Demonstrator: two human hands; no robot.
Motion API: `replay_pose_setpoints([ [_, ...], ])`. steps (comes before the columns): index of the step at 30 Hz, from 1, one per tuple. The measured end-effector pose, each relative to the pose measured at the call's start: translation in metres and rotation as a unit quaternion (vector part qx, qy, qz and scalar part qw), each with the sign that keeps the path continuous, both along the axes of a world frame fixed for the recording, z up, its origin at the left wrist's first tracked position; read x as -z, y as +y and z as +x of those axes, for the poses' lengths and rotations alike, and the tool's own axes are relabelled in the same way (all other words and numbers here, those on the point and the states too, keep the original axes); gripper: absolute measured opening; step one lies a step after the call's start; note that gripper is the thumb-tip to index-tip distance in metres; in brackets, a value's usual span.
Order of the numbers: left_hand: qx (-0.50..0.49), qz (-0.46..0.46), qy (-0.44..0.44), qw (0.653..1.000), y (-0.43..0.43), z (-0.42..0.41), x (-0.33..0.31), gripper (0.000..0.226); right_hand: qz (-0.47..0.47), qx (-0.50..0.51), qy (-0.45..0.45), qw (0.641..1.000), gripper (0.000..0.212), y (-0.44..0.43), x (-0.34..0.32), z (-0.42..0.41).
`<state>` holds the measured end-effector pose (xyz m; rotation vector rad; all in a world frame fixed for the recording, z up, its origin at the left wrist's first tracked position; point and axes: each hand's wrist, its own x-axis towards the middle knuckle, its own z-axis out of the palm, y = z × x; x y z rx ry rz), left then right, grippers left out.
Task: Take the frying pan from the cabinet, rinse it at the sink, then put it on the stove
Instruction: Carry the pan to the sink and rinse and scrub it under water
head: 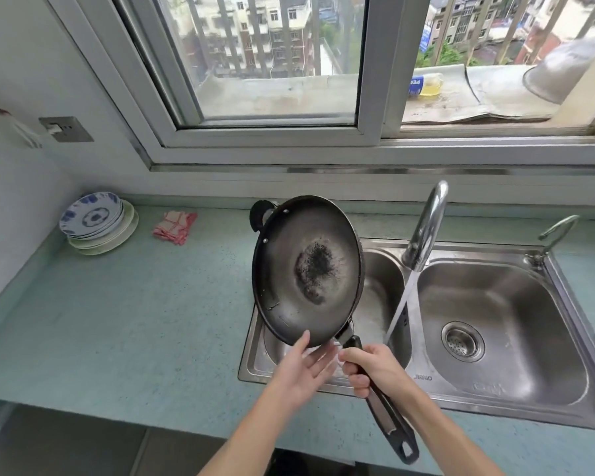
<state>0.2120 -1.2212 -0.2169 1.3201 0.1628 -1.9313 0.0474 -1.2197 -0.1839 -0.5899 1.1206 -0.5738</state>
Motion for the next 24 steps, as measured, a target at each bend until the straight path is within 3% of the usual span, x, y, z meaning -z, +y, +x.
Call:
replay_pose_setpoints([
  [5,-0.056,-0.003,0.002,0.998,-0.002,-0.001,0.002,0.039,-0.001,-0.01,-0.02,1.0,0.031,0.005,-0.006,-0.003],
  [10,-0.002,-0.02,-0.087,0.996,-0.013,0.001,0.001,0.005,0.028,0.004,-0.062,0.998,0.034,0.016,-0.009,-0.01],
  [12,0.023,-0.037,-0.113,0.993,-0.016,0.004,-0.002,0.004,0.033,0.012,-0.084,0.996,0.026,0.021,-0.005,-0.011],
  [15,0.046,-0.062,-0.159,0.984,-0.021,0.003,-0.004,0.025,0.049,0.035,-0.095,0.994,0.012,0.03,-0.001,-0.012],
  [17,0.055,-0.068,-0.174,0.981,-0.022,-0.005,-0.003,0.039,0.059,0.044,-0.04,0.996,0.015,0.035,0.002,-0.018],
  [20,0.06,-0.059,-0.181,0.98,-0.017,-0.017,0.003,0.05,0.038,0.026,0.14,0.989,0.025,0.048,0.008,-0.03],
  [22,0.061,-0.049,-0.175,0.981,-0.018,-0.021,0.005,0.047,-0.025,-0.027,0.293,0.956,0.032,0.059,0.009,-0.03],
  [24,0.072,-0.043,-0.167,0.982,-0.02,-0.021,0.005,0.038,-0.081,-0.076,0.429,0.896,0.033,0.066,0.009,-0.025],
])
